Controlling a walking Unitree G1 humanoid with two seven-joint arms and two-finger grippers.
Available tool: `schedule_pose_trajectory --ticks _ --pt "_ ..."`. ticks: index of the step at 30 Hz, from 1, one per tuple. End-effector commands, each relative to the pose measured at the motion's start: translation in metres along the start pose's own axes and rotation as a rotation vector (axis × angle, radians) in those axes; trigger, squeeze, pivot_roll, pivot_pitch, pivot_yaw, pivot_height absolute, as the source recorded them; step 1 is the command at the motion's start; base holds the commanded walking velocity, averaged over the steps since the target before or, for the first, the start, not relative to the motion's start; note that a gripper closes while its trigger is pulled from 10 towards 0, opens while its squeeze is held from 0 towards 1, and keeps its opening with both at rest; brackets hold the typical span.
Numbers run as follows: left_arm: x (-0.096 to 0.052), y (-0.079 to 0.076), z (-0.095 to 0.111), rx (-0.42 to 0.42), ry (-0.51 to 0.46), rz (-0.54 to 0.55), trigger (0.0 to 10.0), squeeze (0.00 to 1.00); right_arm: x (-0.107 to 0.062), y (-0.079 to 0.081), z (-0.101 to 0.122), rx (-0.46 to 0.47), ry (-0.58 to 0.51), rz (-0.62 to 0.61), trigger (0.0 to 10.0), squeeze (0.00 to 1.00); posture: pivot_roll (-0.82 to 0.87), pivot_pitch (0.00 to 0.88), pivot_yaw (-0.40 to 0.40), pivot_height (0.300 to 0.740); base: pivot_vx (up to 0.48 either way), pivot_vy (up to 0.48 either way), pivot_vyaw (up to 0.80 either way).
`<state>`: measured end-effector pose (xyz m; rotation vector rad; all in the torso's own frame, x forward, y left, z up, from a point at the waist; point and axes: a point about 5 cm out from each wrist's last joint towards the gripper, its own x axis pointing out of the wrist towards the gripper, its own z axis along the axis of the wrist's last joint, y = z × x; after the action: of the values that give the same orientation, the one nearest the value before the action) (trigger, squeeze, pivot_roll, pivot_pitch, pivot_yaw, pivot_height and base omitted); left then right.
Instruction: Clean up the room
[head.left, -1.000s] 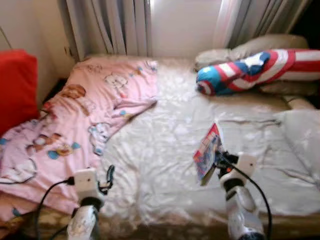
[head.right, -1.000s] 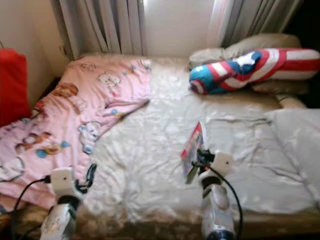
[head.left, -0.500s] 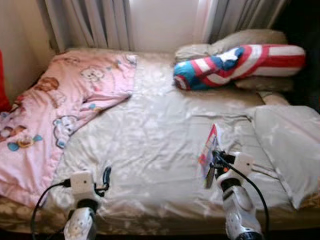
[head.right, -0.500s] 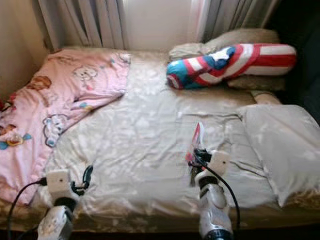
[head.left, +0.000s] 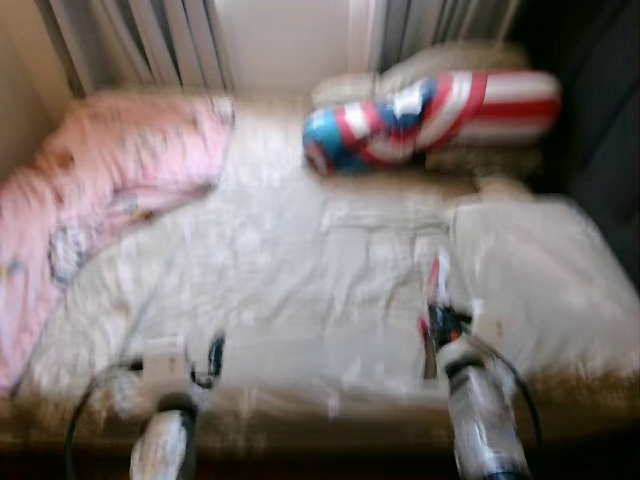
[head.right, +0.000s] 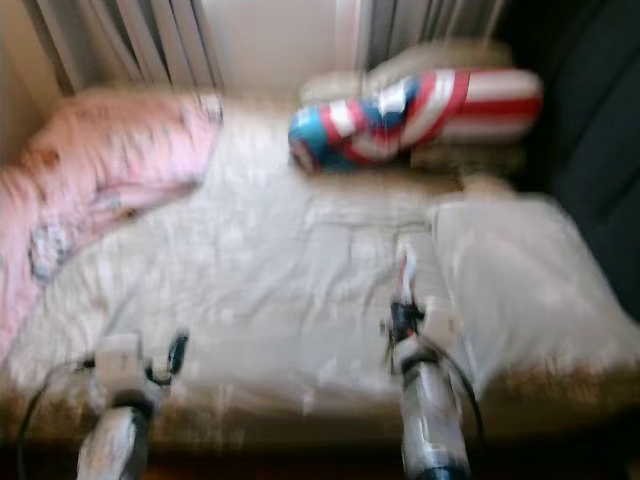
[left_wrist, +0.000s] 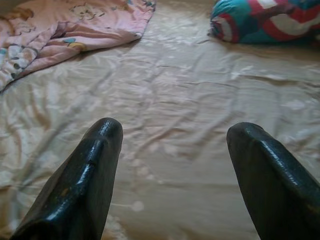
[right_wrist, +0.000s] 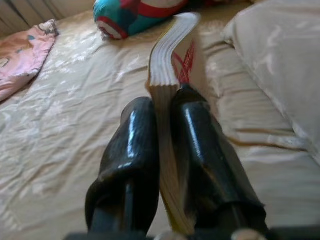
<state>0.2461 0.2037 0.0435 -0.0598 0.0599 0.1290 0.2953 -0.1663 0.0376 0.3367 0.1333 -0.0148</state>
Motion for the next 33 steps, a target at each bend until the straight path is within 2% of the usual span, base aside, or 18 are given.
schedule_pose_trajectory --ticks 1,12,33 --pt "-0.0017 0.0003 -0.0011 -0.012 0.011 -0.001 10.0 0.0 0.0039 0.0055 0.0084 -0.002 -0.036 0.02 10.0 0.0 0.0 0.104 -0.042 0.74 0.0 0.0 0.0" --pt "-0.0023 -0.0006 -0.0009 -0.019 0.011 -0.008 10.0 0.0 0.0036 0.0046 0.0081 -0.003 -0.034 0.017 10.0 0.0 0.0 0.105 -0.043 0.74 0.0 0.0 0.0" --pt "-0.0038 -0.0004 0.0005 -0.018 0.011 -0.016 10.0 0.0 0.0028 0.0048 0.0033 0.0 -0.014 0.018 10.0 0.0 0.0 0.11 -0.045 0.74 0.305 0.0 0.0"
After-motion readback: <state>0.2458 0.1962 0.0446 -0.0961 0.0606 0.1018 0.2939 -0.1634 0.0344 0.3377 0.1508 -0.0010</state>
